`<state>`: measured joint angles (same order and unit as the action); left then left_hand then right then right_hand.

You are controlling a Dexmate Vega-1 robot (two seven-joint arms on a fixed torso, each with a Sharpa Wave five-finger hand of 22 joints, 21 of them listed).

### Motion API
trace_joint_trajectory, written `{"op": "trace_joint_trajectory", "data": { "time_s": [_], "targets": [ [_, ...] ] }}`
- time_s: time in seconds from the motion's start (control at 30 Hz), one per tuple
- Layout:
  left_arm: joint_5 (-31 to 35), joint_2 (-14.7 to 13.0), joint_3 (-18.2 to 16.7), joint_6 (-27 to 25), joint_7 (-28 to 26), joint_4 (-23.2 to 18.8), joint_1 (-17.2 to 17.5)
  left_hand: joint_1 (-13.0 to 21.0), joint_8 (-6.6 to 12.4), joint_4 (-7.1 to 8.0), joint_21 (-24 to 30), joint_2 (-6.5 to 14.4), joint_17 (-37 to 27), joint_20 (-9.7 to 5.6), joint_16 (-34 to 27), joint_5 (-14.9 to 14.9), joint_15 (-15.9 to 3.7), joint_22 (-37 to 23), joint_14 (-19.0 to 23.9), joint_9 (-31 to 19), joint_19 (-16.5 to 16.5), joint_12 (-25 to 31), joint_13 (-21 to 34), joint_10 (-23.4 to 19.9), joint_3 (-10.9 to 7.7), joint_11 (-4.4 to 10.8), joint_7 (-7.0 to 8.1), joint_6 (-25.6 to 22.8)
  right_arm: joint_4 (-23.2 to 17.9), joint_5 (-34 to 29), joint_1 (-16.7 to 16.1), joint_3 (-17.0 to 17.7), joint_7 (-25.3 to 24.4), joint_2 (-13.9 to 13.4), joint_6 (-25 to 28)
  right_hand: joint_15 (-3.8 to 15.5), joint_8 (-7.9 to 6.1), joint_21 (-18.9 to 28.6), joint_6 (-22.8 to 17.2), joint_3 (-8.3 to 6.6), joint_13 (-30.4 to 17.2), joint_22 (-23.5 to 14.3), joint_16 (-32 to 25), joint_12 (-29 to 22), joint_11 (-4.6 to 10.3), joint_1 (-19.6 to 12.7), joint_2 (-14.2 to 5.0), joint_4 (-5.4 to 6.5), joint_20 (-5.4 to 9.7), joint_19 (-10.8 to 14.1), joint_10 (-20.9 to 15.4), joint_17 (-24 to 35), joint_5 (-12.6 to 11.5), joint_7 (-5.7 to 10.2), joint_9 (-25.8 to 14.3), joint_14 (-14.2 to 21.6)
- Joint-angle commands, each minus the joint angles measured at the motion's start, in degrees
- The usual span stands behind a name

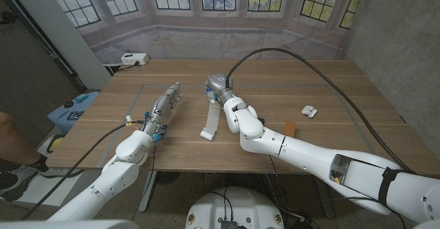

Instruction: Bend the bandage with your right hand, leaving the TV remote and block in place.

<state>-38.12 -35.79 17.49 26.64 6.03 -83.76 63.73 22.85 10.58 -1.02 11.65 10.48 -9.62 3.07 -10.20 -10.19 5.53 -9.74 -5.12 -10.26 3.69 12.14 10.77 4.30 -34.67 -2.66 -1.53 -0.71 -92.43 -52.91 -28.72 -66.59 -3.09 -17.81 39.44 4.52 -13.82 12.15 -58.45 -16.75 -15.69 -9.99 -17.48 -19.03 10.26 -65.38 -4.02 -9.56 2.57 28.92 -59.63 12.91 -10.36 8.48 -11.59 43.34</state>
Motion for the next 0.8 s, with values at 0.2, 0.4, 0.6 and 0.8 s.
{"op": "trace_joint_trajectory", "data": {
  "time_s": [0.2, 0.4, 0.6, 0.8],
  "targets": [
    [-0.16, 0.05, 0.21, 0.58, 1.34, 0.65, -0.77, 0.85, 0.00, 0.03, -0.07, 0.06, -0.17, 0.00, -0.08, -0.11, 0.39, -0.31, 0.08, -0.08, 0.62, -0.14, 0.31, -0.16, 0.11, 0.26, 0.05, 0.10, -3.33, -2.62, -1.35, -0.17, 1.35, -0.39, 2.66, 8.73, 0.07, -0.11, -0.64, 0.40, -0.10, -0.22, -0.34, -0.39, 0.07, -0.70, 0.07, 0.13, 4.51, 0.47, -0.51, 0.33, -0.42, -0.05, -0.19, 0.74],
    [-0.11, 0.15, 0.34, 0.72, 1.51, 0.84, -0.86, 0.87, -0.02, 0.02, -0.09, 0.06, -0.17, 0.00, -0.10, -0.11, 0.37, -0.31, 0.11, -0.08, 0.63, -0.15, 0.31, -0.15, 0.14, 0.17, 0.03, 0.15, -4.17, -3.55, -1.87, -0.09, 1.92, -0.15, 3.68, 8.74, 0.09, -0.11, -0.75, 0.52, -0.09, -0.22, -0.33, -0.37, 0.05, -0.78, 0.08, 0.12, 4.50, 0.49, -0.51, 0.34, -0.43, -0.15, -0.20, 0.75],
    [-0.15, 0.24, 0.37, 0.96, 1.66, 0.98, -0.81, 0.89, 0.00, 0.00, -0.11, 0.06, -0.17, 0.04, -0.10, -0.10, 0.40, -0.31, 0.10, -0.08, 0.62, -0.14, 0.31, -0.18, 0.17, 0.20, 0.04, 0.11, -5.15, -4.24, -2.43, -0.09, 2.38, -0.15, 4.12, 8.75, 0.18, -0.11, -0.68, 0.59, -0.16, -0.22, -0.33, -0.36, 0.04, -0.89, 0.01, 0.13, 4.44, 0.49, -0.44, 0.35, -0.46, -0.17, -0.21, 0.79],
    [-0.28, 0.31, 0.47, 1.19, 2.11, 1.22, -0.91, 0.92, -0.01, -0.01, -0.11, 0.07, -0.17, 0.03, -0.11, -0.11, 0.39, -0.31, 0.12, -0.08, 0.65, -0.14, 0.31, -0.18, 0.19, 0.24, 0.07, 0.12, -6.17, -5.34, -3.14, -0.14, 2.65, 0.00, 4.98, 8.70, 0.20, -0.12, -0.78, 0.71, -0.17, -0.22, -0.35, -0.35, -0.02, -0.93, -0.02, 0.17, 4.42, 0.47, -0.44, 0.37, -0.47, -0.16, -0.23, 0.83]
  ]
}}
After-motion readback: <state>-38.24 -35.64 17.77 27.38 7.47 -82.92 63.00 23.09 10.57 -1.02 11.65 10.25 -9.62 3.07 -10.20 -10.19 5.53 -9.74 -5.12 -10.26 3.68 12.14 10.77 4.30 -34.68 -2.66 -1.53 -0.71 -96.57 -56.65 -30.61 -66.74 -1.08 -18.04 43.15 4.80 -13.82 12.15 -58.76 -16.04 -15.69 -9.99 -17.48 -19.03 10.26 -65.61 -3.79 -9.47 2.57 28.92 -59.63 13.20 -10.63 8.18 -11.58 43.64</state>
